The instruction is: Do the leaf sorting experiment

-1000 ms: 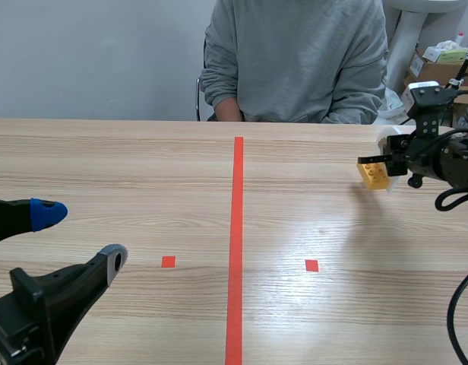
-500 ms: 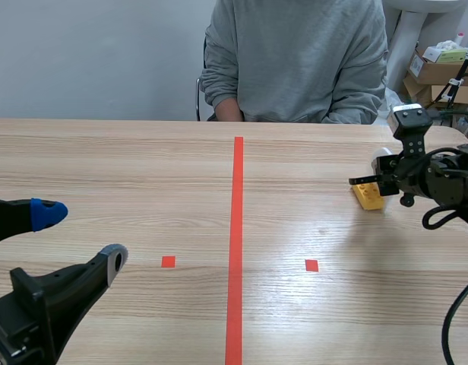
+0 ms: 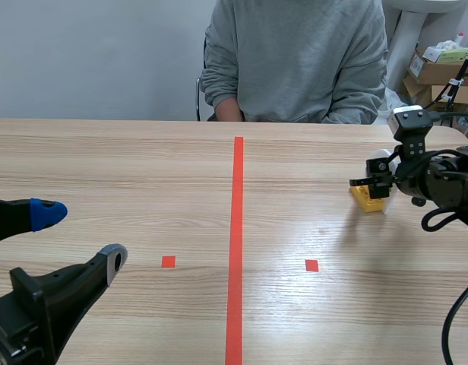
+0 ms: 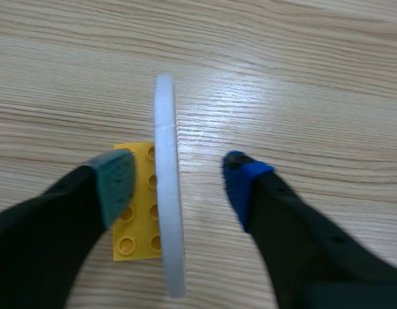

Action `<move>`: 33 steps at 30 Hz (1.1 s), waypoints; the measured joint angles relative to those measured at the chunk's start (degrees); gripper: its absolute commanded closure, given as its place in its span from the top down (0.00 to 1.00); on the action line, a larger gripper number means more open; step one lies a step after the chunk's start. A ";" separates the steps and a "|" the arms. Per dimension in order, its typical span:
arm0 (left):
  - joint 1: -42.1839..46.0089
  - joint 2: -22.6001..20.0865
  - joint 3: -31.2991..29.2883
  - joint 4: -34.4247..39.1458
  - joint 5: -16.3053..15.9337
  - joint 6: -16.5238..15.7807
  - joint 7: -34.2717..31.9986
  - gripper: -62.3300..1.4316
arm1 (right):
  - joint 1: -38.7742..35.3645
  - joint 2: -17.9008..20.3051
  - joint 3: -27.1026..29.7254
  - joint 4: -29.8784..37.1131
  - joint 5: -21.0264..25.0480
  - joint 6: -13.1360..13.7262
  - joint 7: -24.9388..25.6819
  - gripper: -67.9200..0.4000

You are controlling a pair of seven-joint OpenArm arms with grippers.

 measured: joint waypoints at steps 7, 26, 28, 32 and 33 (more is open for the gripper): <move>0.00 0.00 0.00 0.00 0.00 0.00 0.00 0.92 | 0.00 0.00 0.00 0.11 -0.07 0.46 -4.28 0.95; 0.00 0.00 0.00 0.00 -0.02 0.00 0.00 0.92 | -38.88 4.76 6.08 55.34 1.75 10.29 -10.25 0.95; 0.00 0.00 0.00 0.00 -0.02 0.00 0.00 0.92 | -45.16 5.46 8.13 62.03 1.97 12.31 -10.19 0.95; 0.00 0.00 0.00 0.00 0.00 0.00 0.00 0.92 | -56.50 7.45 10.80 72.28 7.21 17.68 -8.37 0.95; -0.02 0.00 0.00 0.00 -0.02 0.00 -0.02 0.92 | -58.93 7.87 11.47 74.47 8.83 19.21 -8.15 0.95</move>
